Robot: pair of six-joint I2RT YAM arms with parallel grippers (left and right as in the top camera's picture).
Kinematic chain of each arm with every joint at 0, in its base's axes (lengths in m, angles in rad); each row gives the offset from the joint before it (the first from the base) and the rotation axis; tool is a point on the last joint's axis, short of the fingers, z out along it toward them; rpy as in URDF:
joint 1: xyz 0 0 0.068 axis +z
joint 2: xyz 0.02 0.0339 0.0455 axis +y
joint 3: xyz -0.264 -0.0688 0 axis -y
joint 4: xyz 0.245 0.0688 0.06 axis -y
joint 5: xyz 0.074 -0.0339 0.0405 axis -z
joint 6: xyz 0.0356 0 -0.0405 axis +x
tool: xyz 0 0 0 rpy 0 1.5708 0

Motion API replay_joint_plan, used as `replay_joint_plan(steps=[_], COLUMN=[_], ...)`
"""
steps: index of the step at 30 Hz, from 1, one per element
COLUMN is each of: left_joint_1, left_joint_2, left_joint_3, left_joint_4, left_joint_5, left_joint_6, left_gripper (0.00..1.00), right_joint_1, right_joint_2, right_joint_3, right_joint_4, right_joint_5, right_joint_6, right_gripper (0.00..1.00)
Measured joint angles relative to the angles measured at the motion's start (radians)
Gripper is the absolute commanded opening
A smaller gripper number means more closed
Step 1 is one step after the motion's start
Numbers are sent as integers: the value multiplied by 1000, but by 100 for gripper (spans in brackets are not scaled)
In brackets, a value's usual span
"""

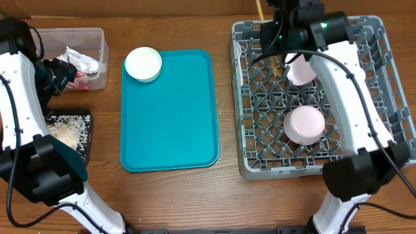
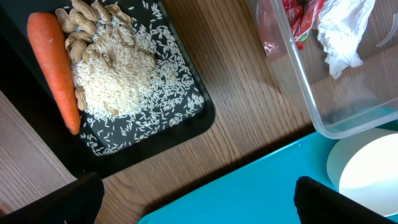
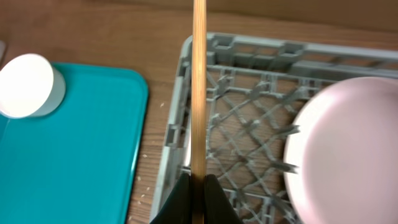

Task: Sort waste into correct bins and load items into the dishwasher rack
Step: 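Carry the chopstick right and stand it upright in the rack, then swing the right gripper back over the teal tray near the white bowl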

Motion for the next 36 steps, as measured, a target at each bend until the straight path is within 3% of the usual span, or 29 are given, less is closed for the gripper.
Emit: replay_joint_plan(steps=[5, 9, 24, 25, 27, 29, 30, 31, 36], left_joint_1=[0, 0, 0, 0, 0, 0, 0, 0, 0], left_joint_2=[0, 0, 0, 0, 0, 0, 0, 0, 0], left_joint_3=[0, 0, 0, 0, 0, 0, 0, 0, 0], left_joint_4=[0, 0, 0, 0, 0, 0, 0, 0, 0], left_joint_5=[0, 0, 0, 0, 0, 0, 0, 0, 0], left_joint_6=[0, 0, 0, 0, 0, 0, 0, 0, 0], left_gripper=[100, 100, 100, 100, 100, 100, 100, 100, 100], right_joint_1=[2, 9, 20, 20, 21, 26, 31, 38, 122], right_joint_2=[89, 159, 189, 189, 188, 188, 188, 188, 187], right_joint_3=[-23, -32, -36, -36, -36, -36, -33, -31, -23], right_joint_4=[25, 39, 23, 23, 29, 53, 67, 83, 158], right_joint_5=[-97, -129, -155, -182, -235, -293, -317, -334, -388], right_joint_6=[-5, 31, 163, 165, 169, 174, 179, 185, 208], right_gripper=[5, 26, 38, 41, 56, 75, 95, 100, 100])
